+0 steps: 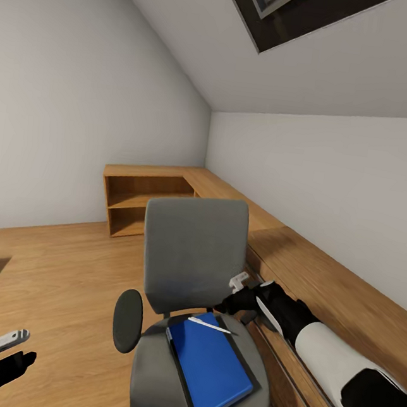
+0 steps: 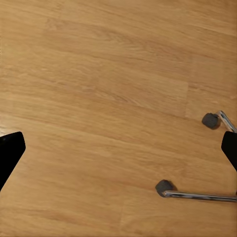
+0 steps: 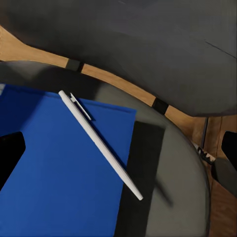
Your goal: In the bedroom, organize the workspace by keeping the computer under the desk, ensuring the monitor is on the desk, placing the keyboard on the desk next to the monitor, placing the mouse on the desk next to the keyboard, moving the folder from the swivel chair onto the desk next to the mouse, stacking the notebook on top of the folder with the pen on top of the notebook, and positioning the swivel chair next to the desk.
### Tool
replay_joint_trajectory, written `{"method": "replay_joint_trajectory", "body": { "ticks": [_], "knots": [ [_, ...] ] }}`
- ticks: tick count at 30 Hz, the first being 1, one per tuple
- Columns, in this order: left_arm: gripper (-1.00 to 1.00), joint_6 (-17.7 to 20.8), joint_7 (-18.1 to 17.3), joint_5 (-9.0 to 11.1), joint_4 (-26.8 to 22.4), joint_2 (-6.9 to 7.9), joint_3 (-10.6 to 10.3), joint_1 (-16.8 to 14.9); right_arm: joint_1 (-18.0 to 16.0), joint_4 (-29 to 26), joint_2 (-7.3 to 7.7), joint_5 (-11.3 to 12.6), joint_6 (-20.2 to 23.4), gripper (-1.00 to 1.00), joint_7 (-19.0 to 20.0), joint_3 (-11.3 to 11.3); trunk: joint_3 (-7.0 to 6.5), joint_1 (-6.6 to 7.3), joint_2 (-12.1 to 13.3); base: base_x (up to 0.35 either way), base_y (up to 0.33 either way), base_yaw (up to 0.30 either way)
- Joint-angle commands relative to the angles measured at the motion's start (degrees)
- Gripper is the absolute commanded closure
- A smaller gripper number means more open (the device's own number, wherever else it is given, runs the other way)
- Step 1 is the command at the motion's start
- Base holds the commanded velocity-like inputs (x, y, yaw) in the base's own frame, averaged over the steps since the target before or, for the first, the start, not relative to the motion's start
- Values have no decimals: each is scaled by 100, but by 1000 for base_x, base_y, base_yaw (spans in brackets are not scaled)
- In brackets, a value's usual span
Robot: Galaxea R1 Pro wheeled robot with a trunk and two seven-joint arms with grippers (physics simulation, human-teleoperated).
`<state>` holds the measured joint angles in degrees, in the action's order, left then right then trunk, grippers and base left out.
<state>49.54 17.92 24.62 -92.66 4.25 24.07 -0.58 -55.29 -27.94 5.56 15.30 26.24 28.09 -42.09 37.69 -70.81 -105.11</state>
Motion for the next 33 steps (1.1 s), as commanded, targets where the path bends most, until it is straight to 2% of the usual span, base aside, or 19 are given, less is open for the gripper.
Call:
{"method": "replay_joint_trajectory", "body": {
  "ticks": [1, 6, 11, 12, 15, 31, 33],
  "knots": [
    [-100, 21, 49, 60, -6, 0, 1, -4, -7, -3, 5, 59, 27, -100, -10, -35, 6, 1, -3, 0, 0, 0],
    [-100, 19, 46, 72, -9, -1, 1, -4, -8, 22, 8, 76, 3, -100, 21, -29, 6, 1, -3, 0, 0, 0],
    [-100, 15, 45, 186, -13, 9, 1, -4, -8, 16, 0, 75, 26, -100, 68, -34, 6, 1, -3, 0, 0, 0],
    [-100, 13, 45, 255, -15, 19, 0, -4, -8, 21, -5, 78, 29, -100, 79, -40, 24, -21, -43, 0, 0, 0],
    [-100, 12, 46, 272, -15, 22, 1, -4, -8, 28, -3, 78, 33, -100, 85, -41, 78, -87, -164, 0, 0, 0],
    [-100, 13, 52, 280, -15, -3, 1, -4, -8, 41, -4, 95, 46, -100, 91, -36, 365, -439, -805, 0, 0, 0],
    [-100, 12, 51, 280, -15, 2, 1, -4, -8, 37, -3, 181, 47, -100, 91, -36, 401, -483, -886, 0, 0, 0]
  ]
}}
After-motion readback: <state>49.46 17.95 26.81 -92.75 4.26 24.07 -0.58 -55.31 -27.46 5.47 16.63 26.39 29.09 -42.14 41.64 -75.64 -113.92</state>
